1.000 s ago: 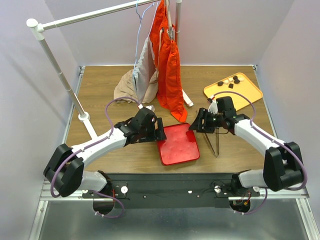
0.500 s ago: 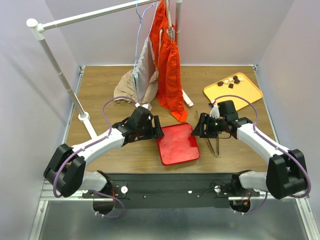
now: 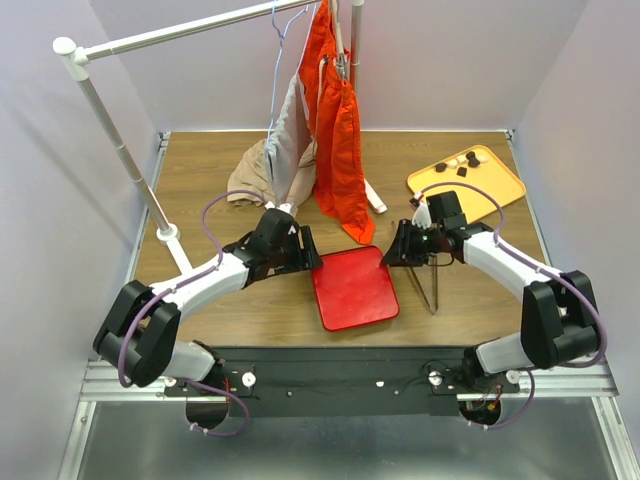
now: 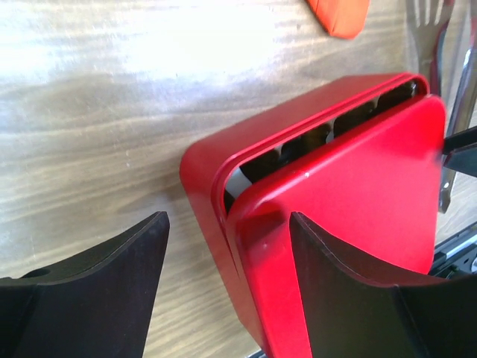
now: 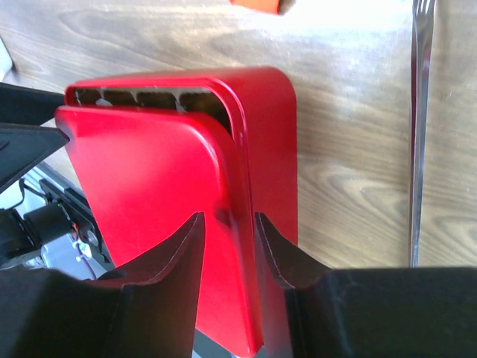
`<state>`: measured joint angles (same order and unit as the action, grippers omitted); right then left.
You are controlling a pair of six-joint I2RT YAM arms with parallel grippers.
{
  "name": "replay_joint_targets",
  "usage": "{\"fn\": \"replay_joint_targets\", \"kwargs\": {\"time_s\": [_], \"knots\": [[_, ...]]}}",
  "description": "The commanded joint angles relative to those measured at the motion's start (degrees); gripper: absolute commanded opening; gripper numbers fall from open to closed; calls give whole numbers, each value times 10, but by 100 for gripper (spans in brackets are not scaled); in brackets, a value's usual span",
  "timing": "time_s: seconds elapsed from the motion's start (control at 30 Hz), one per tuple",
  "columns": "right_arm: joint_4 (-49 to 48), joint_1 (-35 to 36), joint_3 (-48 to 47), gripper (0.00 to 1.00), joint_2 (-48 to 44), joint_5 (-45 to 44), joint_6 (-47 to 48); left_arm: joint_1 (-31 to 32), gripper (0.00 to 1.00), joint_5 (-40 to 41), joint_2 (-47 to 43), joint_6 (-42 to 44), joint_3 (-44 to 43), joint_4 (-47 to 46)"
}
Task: Pack the chocolate
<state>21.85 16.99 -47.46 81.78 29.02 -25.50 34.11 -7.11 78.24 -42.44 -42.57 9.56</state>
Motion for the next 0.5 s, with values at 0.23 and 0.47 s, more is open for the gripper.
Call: {"fn": "replay_joint_targets", "kwargs": {"time_s": [0.23, 0.47], "knots": [[-30, 6, -32, 42, 22, 9, -18, -16, 74, -20, 33, 29, -11, -37], [23, 5, -4, 58, -105, -74, -31, -21, 74, -15, 31, 54, -43, -19]]}}
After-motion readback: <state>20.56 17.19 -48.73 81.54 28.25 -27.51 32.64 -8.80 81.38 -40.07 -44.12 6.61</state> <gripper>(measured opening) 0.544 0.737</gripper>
